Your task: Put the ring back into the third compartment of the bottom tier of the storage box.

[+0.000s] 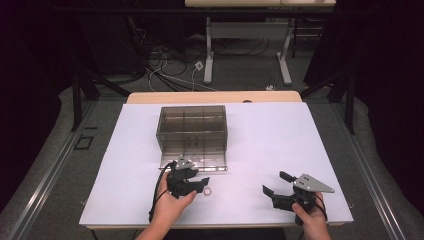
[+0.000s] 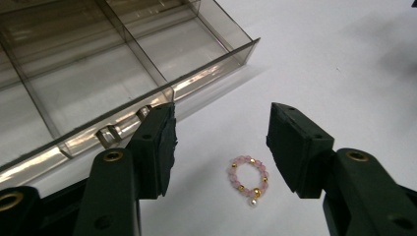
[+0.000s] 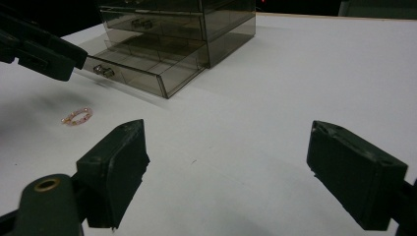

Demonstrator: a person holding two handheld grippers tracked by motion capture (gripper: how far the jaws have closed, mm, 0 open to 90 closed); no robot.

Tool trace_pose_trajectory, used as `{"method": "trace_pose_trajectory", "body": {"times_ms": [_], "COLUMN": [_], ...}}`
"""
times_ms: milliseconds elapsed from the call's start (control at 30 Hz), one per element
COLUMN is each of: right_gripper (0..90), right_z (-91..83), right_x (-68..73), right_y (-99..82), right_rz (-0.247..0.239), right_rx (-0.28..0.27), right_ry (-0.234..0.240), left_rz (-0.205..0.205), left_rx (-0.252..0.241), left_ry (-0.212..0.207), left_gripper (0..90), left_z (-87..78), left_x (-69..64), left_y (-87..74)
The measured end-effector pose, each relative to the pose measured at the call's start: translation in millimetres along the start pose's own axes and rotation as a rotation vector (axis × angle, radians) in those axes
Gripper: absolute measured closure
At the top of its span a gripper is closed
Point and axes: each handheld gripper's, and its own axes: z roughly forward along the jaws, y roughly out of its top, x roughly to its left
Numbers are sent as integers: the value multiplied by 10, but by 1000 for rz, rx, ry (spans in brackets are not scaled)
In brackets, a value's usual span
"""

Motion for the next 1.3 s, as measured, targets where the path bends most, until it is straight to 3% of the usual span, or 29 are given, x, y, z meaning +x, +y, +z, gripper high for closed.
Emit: {"method": "trace_pose_trajectory", "body": {"times_ms": [167, 200, 400, 767, 933, 1100, 1300], "right_gripper": [149, 149, 148, 148, 148, 149, 148], "right_z": [-4, -6, -8, 1, -1, 5, 1], "right_x": [0, -3, -4, 0, 1, 1, 0], "right_y": [1, 2, 5, 1, 0, -4, -1], "right_rz": [0, 0, -6, -2, -2, -2, 1], "right_rx": [5, 9, 18, 11, 12, 2, 13], "right_ry": [1, 4, 6, 11, 10, 6, 11], "left_rz": [-35, -60, -84, -127, -168, -176, -180], "left_rx": [33, 34, 66, 112, 130, 161, 162], "left_ry": [-31, -36, -52, -50, -42, -36, -27], "left_gripper": [509, 515, 574, 628, 660, 696, 720], "left_z": [27, 32, 27, 62, 89, 106, 137], "left_x": [-22, -32, -39, -27, -33, -21, -21], "left_y": [-20, -25, -22, -33, -36, -32, -36]}}
